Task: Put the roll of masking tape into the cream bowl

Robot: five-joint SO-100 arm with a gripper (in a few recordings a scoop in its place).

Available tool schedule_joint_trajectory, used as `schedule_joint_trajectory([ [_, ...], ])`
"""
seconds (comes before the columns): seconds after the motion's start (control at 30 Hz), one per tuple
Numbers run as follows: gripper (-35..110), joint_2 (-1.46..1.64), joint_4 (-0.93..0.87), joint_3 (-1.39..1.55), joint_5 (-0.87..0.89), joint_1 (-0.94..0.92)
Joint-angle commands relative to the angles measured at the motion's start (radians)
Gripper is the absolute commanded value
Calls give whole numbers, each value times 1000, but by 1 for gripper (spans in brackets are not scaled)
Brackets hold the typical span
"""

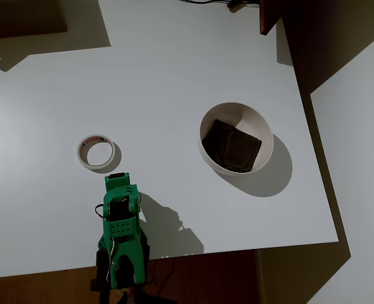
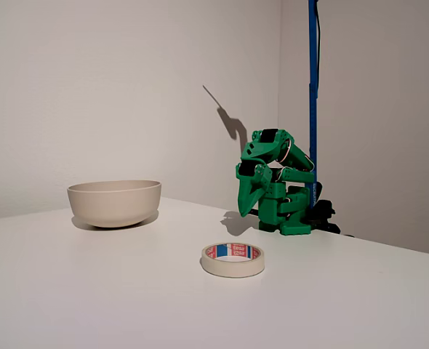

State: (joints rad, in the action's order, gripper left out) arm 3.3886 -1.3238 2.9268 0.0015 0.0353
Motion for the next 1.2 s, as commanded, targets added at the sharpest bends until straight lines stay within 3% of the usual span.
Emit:
schedule_joint_trajectory([
  [0.0,-8,2,-25,-6,20,5],
  [0.9,-8,-11,15,-11,49,69],
  [1.17,-8,-552,268,-158,57,101],
])
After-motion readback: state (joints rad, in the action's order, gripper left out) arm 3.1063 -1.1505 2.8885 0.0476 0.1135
